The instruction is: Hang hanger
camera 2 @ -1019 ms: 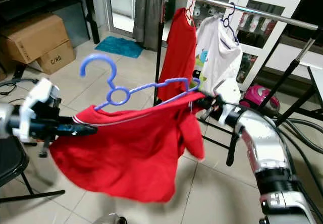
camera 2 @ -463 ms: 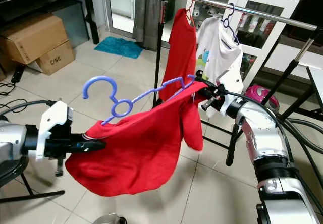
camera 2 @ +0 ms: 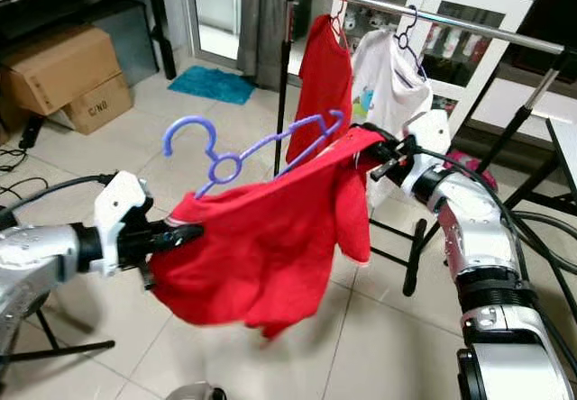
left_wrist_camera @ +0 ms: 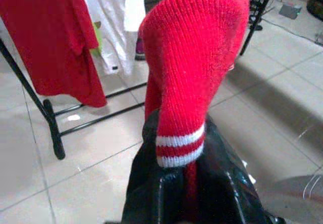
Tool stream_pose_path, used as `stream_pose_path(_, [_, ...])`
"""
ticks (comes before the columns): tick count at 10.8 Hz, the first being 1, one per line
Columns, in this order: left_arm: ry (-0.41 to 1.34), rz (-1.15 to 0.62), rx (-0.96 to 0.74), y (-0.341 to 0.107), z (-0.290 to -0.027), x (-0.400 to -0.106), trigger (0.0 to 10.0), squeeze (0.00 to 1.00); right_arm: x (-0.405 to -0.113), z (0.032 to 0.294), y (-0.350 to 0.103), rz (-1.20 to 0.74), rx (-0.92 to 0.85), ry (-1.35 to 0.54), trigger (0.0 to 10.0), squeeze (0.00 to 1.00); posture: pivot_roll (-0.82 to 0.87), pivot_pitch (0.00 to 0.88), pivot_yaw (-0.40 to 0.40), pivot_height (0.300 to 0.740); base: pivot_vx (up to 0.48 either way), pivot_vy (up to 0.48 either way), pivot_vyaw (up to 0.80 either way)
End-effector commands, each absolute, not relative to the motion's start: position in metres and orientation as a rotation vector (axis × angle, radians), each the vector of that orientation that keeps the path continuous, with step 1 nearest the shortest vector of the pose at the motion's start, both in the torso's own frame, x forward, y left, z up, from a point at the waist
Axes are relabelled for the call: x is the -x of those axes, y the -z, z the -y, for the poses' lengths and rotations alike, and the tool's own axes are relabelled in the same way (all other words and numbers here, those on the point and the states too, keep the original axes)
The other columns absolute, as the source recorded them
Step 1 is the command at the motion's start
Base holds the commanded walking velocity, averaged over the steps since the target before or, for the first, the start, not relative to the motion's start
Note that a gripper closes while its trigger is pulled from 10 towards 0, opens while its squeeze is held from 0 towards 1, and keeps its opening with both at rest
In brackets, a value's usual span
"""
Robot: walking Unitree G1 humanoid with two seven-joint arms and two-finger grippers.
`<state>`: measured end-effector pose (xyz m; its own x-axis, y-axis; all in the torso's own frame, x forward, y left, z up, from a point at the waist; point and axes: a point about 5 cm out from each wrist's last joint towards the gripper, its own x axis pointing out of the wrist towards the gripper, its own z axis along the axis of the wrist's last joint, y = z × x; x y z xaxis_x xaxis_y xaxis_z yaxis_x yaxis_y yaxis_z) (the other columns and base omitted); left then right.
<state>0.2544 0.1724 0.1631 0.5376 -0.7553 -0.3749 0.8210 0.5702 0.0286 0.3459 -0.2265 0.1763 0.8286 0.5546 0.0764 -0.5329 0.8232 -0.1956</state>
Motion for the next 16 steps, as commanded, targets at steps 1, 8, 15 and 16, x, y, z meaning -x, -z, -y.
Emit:
stream_pose_path(1, [0.911,-0.42,-0.217,-0.151,-0.182,-0.248,0.0,0.0,-0.346,0.262,-0.203,0.232,0.119,-0.387,0.0,0.0,0.14,0.0,-0.035,0.74,0.0,0.0,0.0])
stream_pose_path(8, [1.039,-0.646,0.004,-0.132,-0.175,-0.218,0.0,0.0,-0.35,0.249,-0.22,0.244,0.154,-0.477,0.0,0.0,0.14,0.0,-0.03,0.74,0.0,0.0,0.0])
stream_pose_path(15, [0.991,-0.936,0.118,-0.114,-0.192,-0.211,0.0,0.0,-0.359,0.255,-0.252,0.331,0.416,-0.285,0.0,0.0,0.13,0.0,-0.009,0.74,0.0,0.0,0.0])
stream_pose_path(16, [0.892,-0.917,0.064,-0.111,-0.198,-0.221,0.0,0.0,-0.362,0.266,-0.248,0.281,0.408,-0.189,0.0,0.0,0.13,0.0,-0.011,0.74,0.0,0.0,0.0])
